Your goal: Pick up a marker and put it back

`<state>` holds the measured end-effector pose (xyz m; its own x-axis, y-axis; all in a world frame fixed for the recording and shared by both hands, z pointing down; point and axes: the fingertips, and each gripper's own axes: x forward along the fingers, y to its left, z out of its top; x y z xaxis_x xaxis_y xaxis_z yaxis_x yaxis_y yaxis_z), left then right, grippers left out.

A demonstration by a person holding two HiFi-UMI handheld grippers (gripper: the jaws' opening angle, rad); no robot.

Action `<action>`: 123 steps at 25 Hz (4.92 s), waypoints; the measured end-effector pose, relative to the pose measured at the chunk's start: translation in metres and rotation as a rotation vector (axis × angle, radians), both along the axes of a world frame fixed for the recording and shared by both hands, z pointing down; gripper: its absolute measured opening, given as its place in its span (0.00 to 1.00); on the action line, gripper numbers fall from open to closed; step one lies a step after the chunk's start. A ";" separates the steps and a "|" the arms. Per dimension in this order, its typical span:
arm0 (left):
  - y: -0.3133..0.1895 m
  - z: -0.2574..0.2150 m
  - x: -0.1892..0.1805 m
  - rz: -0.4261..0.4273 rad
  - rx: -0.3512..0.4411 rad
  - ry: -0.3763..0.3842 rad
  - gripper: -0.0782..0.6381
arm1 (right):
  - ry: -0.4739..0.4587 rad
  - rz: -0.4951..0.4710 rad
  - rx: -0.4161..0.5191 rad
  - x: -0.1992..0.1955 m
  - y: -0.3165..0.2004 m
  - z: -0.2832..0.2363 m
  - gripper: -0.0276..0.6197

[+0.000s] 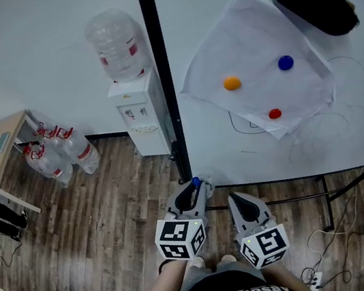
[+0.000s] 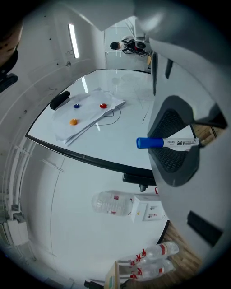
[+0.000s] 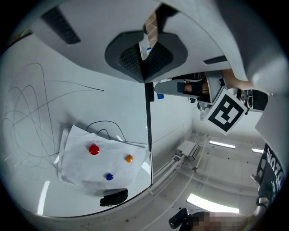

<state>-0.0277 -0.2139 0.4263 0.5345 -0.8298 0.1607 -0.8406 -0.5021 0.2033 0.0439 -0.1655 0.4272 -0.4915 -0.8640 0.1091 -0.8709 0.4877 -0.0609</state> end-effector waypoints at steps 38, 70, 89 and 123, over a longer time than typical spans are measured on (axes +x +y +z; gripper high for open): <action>0.010 -0.001 0.011 0.034 0.025 -0.047 0.20 | -0.006 -0.025 -0.002 -0.001 -0.009 0.002 0.04; -0.028 -0.034 0.018 0.053 0.156 -0.114 0.20 | -0.001 -0.004 -0.005 0.002 -0.009 0.002 0.04; -0.044 0.011 0.020 0.081 0.082 -0.156 0.20 | 0.002 0.020 -0.010 0.004 -0.011 0.002 0.04; -0.056 0.084 0.007 0.083 -0.082 -0.156 0.20 | 0.009 0.019 -0.033 -0.002 -0.024 0.009 0.04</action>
